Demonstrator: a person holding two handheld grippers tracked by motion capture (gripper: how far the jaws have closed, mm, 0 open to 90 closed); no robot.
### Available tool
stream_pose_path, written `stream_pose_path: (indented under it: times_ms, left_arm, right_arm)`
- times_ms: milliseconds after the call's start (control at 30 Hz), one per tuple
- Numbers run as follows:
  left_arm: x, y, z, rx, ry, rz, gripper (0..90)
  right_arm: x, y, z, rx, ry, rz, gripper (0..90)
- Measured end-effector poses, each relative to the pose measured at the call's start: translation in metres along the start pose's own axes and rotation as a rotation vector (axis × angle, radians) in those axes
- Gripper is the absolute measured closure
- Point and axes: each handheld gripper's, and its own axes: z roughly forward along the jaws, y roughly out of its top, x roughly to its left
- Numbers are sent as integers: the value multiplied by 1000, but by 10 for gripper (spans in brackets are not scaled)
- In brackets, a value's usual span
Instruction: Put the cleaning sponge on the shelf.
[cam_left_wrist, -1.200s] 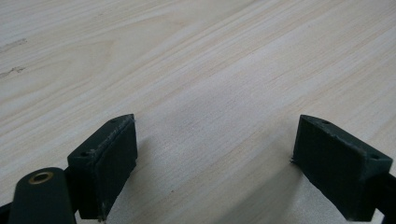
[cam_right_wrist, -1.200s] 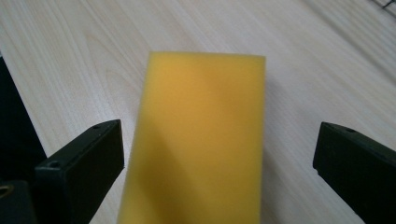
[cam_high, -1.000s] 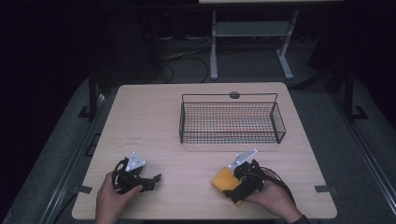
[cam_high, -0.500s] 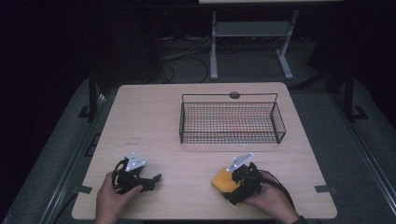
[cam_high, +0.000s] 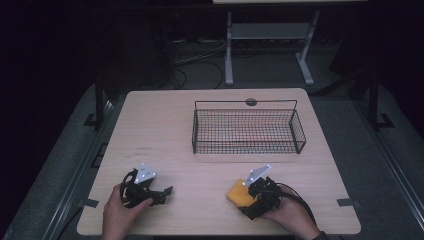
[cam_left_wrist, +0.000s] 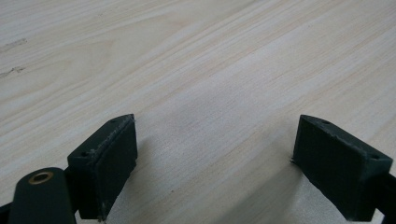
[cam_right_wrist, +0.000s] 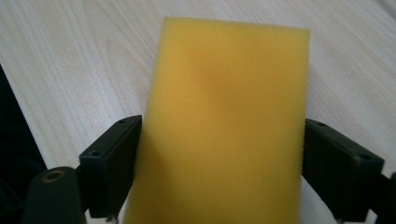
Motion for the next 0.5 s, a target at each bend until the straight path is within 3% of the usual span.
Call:
stream_pose_path:
  times_ms: [500]
  left_arm:
    - [0,0,0,0,0,0,128]
  right_arm:
    - [-1,0,-2,5,5,-15,233]
